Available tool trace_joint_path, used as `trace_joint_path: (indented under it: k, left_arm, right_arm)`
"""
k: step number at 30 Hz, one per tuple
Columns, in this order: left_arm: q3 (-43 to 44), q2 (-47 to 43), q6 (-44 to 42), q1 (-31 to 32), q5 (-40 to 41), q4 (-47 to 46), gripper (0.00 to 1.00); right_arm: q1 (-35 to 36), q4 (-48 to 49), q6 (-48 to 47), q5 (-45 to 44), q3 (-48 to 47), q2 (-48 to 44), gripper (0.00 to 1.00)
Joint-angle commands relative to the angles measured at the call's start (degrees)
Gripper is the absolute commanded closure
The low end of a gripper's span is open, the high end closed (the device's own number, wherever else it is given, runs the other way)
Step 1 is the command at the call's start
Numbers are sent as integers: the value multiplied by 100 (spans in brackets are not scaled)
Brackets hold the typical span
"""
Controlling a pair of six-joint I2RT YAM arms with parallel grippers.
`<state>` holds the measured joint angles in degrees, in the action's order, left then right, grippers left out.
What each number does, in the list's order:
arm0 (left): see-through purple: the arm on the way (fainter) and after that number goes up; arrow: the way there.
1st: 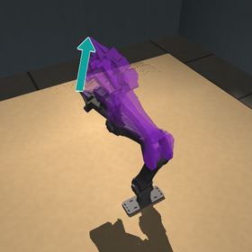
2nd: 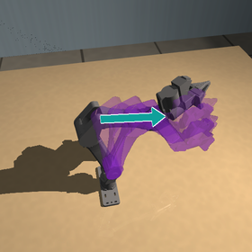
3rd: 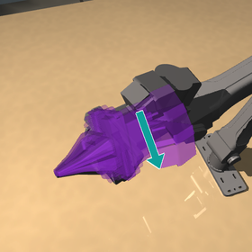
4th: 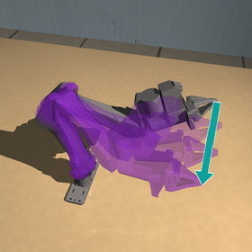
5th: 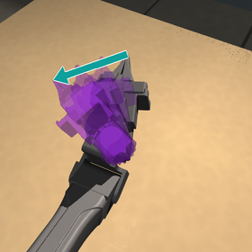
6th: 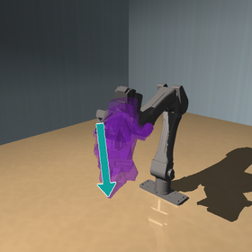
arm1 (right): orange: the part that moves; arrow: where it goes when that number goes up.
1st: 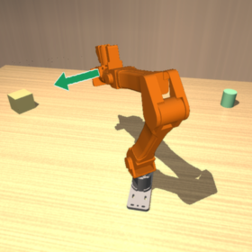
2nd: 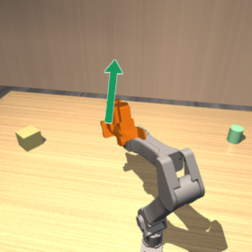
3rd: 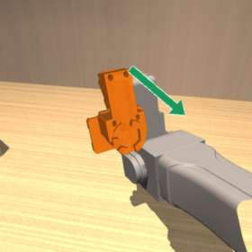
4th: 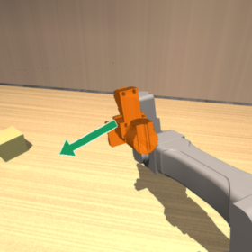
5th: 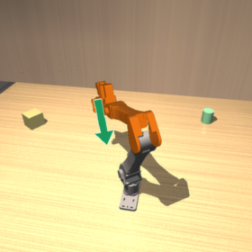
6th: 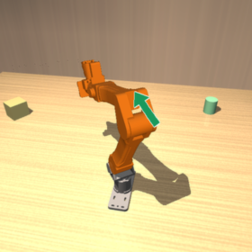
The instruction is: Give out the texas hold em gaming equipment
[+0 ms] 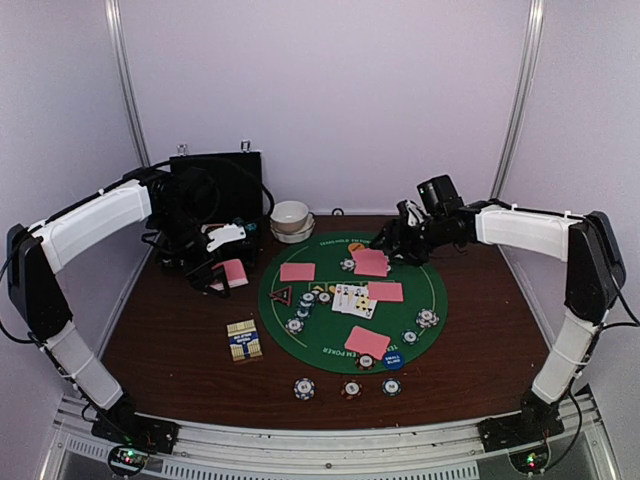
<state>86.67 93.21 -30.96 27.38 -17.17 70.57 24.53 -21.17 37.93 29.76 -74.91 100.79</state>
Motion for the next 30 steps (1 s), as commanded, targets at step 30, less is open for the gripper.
trace_joint_path:
  k: [30]
  left_arm:
    - [288,4,143,13,-305,-122,100]
  right_arm:
    - [2731,4741,3834,1318,-1684,2267,22]
